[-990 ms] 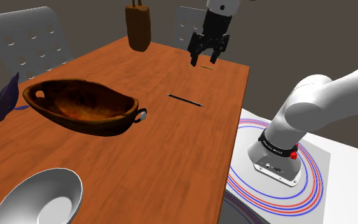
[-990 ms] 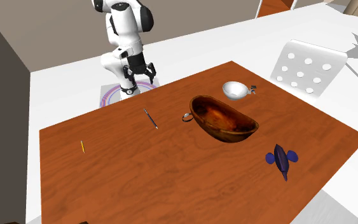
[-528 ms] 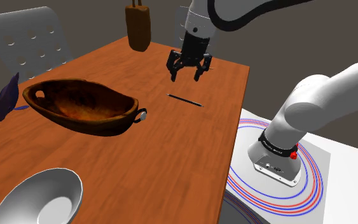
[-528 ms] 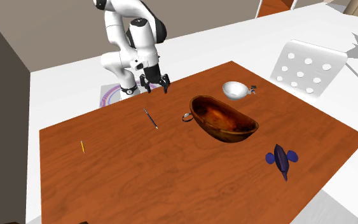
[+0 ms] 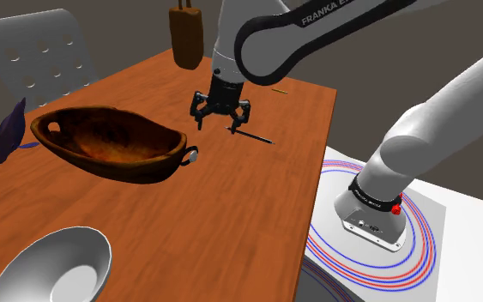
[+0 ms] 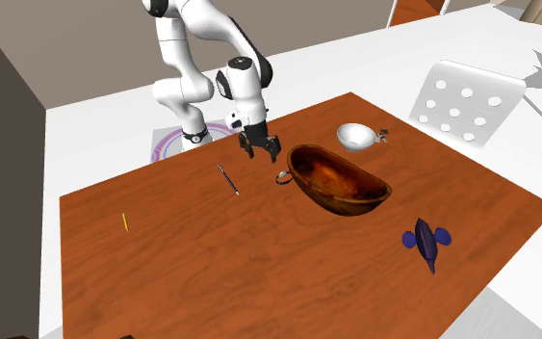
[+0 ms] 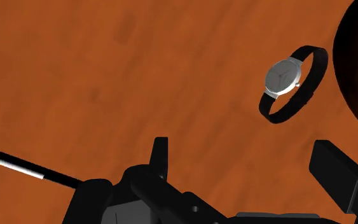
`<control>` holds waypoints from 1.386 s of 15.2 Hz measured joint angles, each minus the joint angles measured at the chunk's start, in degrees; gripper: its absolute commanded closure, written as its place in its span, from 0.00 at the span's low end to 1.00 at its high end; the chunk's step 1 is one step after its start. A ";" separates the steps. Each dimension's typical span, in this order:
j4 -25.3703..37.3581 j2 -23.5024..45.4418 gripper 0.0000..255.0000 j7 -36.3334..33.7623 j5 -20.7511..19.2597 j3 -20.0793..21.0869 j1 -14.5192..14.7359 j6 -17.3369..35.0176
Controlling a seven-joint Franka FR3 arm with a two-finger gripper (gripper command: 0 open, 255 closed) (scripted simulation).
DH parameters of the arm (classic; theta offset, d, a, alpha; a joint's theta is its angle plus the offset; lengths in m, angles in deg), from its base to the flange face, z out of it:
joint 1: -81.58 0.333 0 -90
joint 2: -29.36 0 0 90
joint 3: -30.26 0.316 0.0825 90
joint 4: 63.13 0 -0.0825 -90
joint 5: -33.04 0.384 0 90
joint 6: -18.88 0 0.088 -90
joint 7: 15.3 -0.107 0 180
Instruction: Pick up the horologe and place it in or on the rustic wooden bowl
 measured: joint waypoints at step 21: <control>5.05 17.08 1.00 -19.87 -13.38 6.67 -3.93 17.69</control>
